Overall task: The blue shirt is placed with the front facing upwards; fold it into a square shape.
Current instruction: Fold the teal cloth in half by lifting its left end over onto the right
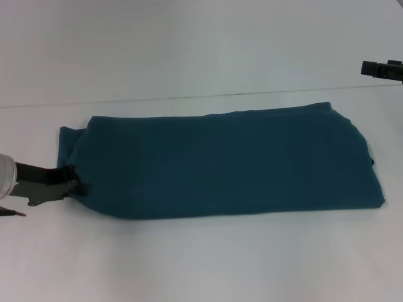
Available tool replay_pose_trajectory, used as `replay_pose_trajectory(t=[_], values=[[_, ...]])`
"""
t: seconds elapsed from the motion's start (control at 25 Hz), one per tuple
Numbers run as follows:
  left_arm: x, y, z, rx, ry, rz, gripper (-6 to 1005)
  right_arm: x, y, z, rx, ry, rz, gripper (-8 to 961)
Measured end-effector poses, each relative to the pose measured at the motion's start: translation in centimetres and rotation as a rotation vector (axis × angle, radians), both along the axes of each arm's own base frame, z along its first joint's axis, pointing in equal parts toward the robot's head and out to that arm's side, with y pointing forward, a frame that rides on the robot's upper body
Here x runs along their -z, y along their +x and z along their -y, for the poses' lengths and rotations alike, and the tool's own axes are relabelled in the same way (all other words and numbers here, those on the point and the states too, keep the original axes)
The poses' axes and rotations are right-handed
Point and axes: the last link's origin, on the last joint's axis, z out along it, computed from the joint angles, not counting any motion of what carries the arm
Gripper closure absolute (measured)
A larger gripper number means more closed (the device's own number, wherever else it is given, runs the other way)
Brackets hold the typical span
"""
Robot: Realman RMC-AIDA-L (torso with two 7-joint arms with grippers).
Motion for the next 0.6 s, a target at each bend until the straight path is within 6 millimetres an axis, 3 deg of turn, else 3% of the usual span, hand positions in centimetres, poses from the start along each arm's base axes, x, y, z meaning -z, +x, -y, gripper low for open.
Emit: replay_pose_trajectory(t=[0.24, 0.6], values=[[0.0, -0.5, 0.2, 0.003, 0.005, -0.016, 965, 0.1, 0.1, -0.1, 0.006, 0.007, 0.001, 54], [-1.2, -1.9, 1.1, 0.015, 0.044, -0.014, 965, 1.2, 0.1, 0.0, 0.018, 0.001, -0.016, 53]])
